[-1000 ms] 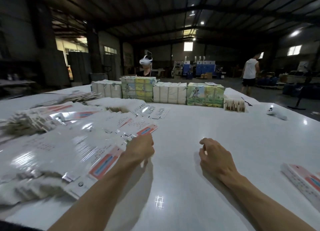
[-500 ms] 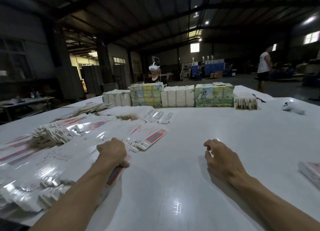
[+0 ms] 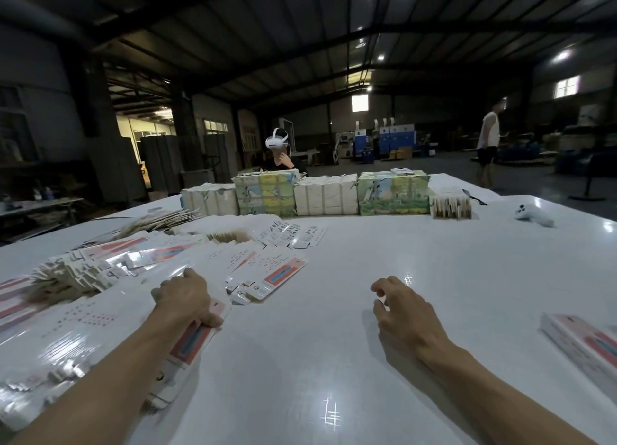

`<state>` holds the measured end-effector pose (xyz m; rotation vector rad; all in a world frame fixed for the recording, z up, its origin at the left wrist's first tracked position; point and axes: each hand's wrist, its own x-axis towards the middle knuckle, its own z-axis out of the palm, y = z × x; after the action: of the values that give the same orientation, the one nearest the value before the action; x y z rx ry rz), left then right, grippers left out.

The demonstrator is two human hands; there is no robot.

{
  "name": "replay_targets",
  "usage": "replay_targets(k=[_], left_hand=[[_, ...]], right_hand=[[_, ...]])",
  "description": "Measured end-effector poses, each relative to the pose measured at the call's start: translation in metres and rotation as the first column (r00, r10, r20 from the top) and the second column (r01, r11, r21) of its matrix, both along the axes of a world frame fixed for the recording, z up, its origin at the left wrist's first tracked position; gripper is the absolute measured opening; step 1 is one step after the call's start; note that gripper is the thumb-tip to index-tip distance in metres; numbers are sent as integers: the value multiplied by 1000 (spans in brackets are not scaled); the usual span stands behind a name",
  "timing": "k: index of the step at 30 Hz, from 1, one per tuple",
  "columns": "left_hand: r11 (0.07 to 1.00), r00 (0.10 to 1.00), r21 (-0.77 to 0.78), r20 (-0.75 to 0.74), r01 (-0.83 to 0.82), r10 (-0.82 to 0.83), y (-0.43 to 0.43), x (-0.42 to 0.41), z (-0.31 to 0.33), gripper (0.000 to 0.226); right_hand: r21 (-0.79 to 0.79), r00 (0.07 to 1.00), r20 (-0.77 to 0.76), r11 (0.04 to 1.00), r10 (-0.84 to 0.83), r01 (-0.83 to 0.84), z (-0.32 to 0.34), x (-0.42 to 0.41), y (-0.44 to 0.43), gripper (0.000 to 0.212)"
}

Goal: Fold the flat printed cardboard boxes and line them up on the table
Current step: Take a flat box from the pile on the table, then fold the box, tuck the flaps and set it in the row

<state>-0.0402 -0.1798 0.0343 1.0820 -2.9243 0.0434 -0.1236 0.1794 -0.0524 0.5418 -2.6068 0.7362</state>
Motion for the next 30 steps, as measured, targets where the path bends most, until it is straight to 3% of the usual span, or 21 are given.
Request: replay_targets(k=[5,10,14,16,17,19,21,23,24,26,28,30], left_hand=[[997,1000,-71,-17,18,-19,-6,-1,0,124],[992,991,44,-61,122,-119,-9,-4,9,64],[937,945,212,-237,277,-226,-5,-21,21,45],[785,874,441,-416,435,-251,7,-34,25,39],[630,846,591,-485,504,-222,16,-40,26,40],[231,857,825,-499,515,-128,40,-50,26,52],[-106,901,903,-425,416,-87,68,-54,18,58],[-333,918,871,-395,362,-36,101,-58,0,53],[-382,916,848,-402,368,-8,115,-60,-10,49],[-372,891,819,-452,436,49,141,-63,-31,52],[-422,886,795,-462,437,47,160,-64,-49,59],[-344,865,806,-499,481,41,171,-62,-63,53]], right_hand=[[-1,999,35,1000,-2,2,-1,0,0,28],[-25,998,59,1000,12,-10,3,3,-1,29],[-75,1000,23,997,12,-10,5,5,-3,28],[-101,1000,-7,995,13,-13,6,5,-4,26],[-113,1000,-22,993,14,-17,6,5,-5,25],[-169,999,-47,985,23,-30,8,4,-5,24],[-255,997,-72,966,32,-49,11,2,-4,23],[-369,995,-96,927,27,-61,15,-2,-1,21],[-426,995,-100,903,21,-62,17,-4,1,20],[-506,996,-87,860,21,-62,20,-6,6,20],[-519,995,-89,851,47,-86,22,-7,9,23],[-474,992,-93,872,90,-123,21,-6,9,27]])
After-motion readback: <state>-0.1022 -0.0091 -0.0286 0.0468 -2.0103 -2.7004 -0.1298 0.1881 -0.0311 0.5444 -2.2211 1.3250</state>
